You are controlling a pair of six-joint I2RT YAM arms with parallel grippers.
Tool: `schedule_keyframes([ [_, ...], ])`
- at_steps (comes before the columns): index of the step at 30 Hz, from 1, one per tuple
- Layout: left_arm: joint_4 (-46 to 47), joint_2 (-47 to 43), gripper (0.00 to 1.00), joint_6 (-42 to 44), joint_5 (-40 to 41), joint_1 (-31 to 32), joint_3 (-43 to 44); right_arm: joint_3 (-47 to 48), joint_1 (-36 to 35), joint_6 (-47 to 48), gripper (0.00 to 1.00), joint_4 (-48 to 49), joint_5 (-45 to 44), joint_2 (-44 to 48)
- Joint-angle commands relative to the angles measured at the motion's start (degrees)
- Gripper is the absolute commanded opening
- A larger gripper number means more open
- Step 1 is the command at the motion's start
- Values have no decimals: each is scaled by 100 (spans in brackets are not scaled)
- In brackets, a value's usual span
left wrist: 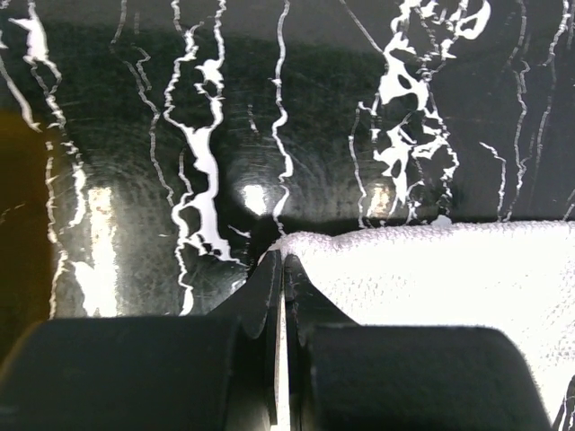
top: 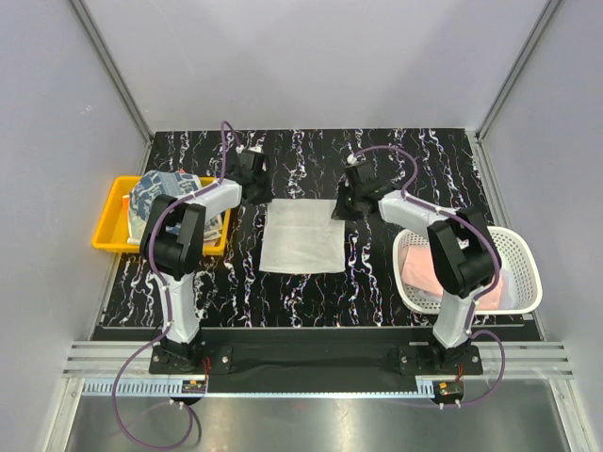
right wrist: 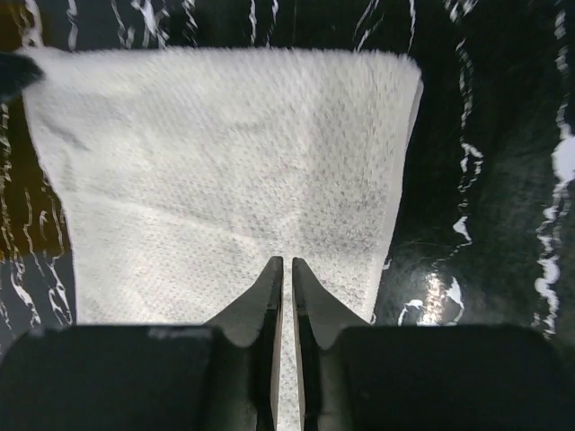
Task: Fold and stack the towels
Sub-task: Fold the towel
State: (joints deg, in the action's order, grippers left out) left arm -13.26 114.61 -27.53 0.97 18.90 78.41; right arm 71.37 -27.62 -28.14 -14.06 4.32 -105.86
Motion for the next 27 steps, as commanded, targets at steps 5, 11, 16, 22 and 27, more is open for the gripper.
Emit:
schedule_keyframes([
  [5, -150, 185, 0, -139, 18, -175, 420, -80, -25, -86, 14, 132, 342, -628],
  [11, -309, 290, 0, -104, -62, -193, 526, -9, -7, 1, 14, -122, -87, -831],
  [16, -414, 325, 0, -60, -62, -228, 605, -123, 248, -25, 17, -228, -151, -480],
  [22, -423, 378, 0, -33, -247, -237, 658, 436, 520, 221, 26, -613, -177, -162],
  [27, -476, 475, 0, -7, -317, -237, 746, 1079, 670, 370, 28, -668, -291, -671],
])
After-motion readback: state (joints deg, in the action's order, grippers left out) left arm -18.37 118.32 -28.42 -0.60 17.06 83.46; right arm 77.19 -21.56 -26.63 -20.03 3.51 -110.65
